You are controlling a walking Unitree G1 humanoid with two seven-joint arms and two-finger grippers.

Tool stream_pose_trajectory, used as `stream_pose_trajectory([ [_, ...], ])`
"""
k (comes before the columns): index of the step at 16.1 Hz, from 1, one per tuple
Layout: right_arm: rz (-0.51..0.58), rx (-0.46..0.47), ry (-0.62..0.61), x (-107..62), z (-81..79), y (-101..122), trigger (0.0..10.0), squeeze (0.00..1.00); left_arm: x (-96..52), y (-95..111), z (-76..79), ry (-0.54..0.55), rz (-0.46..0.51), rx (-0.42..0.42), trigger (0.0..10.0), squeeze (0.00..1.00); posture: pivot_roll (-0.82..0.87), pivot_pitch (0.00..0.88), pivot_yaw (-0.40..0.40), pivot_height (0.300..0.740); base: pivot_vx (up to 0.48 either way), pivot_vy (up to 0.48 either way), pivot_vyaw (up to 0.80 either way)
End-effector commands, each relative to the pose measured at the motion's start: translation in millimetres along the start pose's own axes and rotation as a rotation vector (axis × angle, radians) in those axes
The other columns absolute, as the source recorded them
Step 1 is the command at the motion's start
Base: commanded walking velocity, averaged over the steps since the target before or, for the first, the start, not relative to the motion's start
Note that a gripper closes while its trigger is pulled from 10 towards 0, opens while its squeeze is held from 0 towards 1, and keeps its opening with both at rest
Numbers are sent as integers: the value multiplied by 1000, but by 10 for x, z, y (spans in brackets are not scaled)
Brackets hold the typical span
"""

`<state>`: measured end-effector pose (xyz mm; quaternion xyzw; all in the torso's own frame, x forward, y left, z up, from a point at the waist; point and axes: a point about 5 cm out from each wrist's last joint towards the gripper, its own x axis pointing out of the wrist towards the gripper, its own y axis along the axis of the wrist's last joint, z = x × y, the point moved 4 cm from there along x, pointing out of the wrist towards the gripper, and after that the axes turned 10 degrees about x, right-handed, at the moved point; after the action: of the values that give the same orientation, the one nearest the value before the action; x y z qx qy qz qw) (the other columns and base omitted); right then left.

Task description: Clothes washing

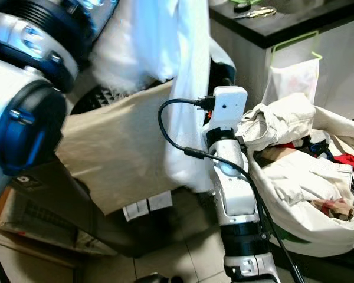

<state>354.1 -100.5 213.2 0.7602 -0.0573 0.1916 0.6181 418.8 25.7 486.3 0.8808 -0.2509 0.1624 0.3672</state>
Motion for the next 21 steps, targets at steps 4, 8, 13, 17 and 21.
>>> stream_pose_trajectory([
  [4,-31,21,89,-9,-263,-54,10000,0,-87,-487,-77,9,-133,54,10000,0,-52,0,202,740,0,0,0],
  [8,-72,39,141,-12,-396,-150,10000,0,-294,-1153,-168,89,-382,-169,10000,0,-39,0,182,740,0,0,0],
  [13,-91,45,157,-57,-424,-178,10000,0,-780,-2049,-12,99,-652,-236,10000,0,-53,0,175,740,0,0,0],
  [17,-101,47,180,-77,-447,-179,10000,0,-940,-2242,394,-49,-704,-225,10000,0,-44,0,142,740,0,0,0],
  [21,-123,47,208,-103,-434,-251,10000,0,-874,-2117,616,-95,-666,-286,10000,0,-2,0,82,740,0,0,0],
])
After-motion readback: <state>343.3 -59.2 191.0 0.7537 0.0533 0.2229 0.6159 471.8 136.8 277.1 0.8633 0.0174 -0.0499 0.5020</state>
